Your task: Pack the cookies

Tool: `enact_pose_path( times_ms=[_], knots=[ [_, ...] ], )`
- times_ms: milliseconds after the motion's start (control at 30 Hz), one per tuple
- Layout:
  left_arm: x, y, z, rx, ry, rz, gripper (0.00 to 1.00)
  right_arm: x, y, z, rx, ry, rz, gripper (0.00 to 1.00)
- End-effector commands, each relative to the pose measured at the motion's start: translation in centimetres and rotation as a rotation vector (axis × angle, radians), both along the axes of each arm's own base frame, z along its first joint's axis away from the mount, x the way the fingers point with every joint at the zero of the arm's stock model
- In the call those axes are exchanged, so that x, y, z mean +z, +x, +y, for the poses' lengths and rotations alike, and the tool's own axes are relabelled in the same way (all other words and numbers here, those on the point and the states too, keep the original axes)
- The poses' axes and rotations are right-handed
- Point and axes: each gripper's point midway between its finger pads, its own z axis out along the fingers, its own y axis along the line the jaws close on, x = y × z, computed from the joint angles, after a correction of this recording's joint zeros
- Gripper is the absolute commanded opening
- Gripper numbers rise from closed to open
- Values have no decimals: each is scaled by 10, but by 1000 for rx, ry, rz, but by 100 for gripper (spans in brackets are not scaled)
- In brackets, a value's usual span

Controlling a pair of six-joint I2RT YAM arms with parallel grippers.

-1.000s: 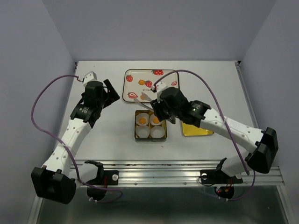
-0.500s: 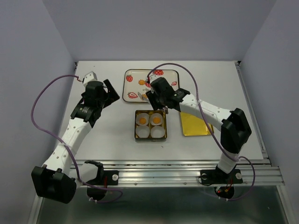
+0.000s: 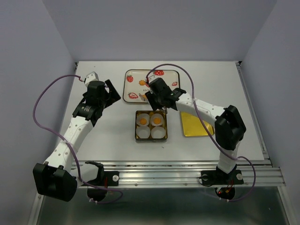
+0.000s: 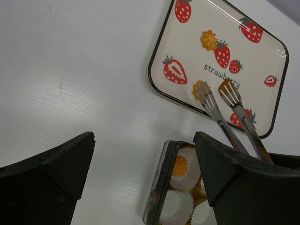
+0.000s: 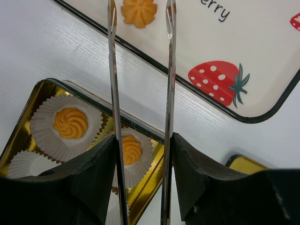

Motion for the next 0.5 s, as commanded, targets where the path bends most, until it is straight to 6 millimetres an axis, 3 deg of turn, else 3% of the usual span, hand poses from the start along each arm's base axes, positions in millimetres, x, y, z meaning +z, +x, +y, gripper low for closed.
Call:
enact_pose_path(
  times_ms=[0,467],
  knots=[
    [12,6,-1,-4,2,-48,99,20,19,12,-4,42,-62,55],
    [9,7,-1,-3,4,-42,99,9,23,13,-12,10,-48,54]
  ],
)
